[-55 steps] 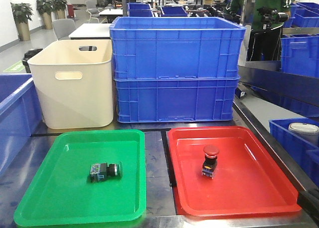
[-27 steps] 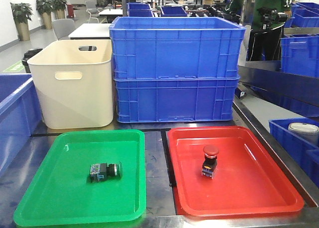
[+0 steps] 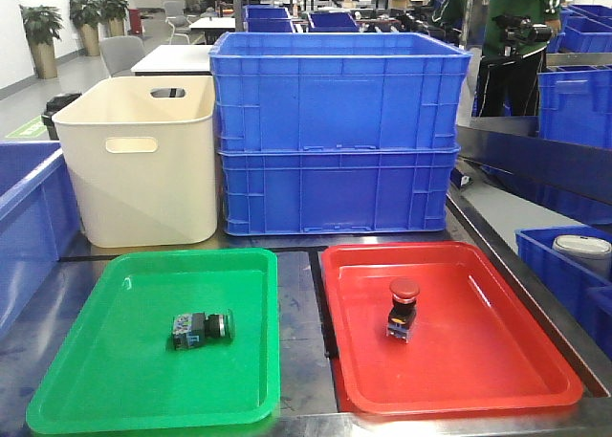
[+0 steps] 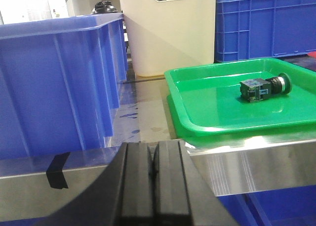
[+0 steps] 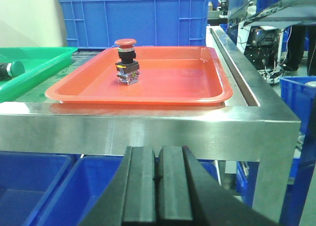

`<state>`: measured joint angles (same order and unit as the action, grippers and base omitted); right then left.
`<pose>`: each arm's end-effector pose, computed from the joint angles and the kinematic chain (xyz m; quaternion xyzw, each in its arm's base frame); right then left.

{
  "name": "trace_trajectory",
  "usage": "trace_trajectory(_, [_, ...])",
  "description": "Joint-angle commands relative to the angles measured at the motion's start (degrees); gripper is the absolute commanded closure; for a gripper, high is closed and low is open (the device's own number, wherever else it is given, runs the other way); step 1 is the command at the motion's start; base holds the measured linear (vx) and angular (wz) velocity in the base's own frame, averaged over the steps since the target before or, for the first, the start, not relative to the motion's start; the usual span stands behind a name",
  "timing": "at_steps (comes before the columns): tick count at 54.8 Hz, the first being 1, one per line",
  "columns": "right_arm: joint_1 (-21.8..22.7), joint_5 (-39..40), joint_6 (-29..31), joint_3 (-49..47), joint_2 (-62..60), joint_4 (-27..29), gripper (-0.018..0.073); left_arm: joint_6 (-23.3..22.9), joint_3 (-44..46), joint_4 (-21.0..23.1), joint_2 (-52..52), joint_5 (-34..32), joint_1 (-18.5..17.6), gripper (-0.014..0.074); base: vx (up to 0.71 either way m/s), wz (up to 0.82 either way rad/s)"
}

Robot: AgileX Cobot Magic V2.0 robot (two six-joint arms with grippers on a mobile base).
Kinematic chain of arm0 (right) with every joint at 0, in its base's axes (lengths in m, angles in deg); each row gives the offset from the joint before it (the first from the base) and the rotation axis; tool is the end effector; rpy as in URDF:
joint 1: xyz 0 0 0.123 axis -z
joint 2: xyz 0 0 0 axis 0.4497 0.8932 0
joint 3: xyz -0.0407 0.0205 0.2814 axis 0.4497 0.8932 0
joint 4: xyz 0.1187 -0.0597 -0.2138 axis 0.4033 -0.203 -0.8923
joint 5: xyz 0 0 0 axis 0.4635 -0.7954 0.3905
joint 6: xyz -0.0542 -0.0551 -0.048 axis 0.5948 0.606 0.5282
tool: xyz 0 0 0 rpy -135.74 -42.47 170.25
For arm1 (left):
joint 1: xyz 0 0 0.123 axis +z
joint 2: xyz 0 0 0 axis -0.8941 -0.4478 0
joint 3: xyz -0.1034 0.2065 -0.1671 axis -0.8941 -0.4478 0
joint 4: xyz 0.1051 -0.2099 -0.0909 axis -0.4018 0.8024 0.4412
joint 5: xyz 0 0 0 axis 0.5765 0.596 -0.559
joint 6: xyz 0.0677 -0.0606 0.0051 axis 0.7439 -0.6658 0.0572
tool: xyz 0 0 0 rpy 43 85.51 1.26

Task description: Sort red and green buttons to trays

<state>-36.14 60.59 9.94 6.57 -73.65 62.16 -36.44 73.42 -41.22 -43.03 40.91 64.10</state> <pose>0.0556 0.0099 0.1900 -0.0479 0.7341 0.0712 0.6736 0.0566 0.0011 0.1978 0.0151 0.7106 0.0263 0.7030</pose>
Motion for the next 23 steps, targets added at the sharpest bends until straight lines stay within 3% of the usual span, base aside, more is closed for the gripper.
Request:
trace_trajectory(1, [-0.15, 4.37, 0.0, 0.46, -0.12, 0.21, 0.0567, -0.67, 1.36, 0.04, 0.77, -4.44, -0.25, 0.0599, 0.0, 0.0])
trace_trajectory(23, [-0.15, 4.37, 0.0, 0.46, -0.12, 0.21, 0.0567, -0.67, 1.36, 0.04, 0.77, -4.44, -0.25, 0.0599, 0.0, 0.0])
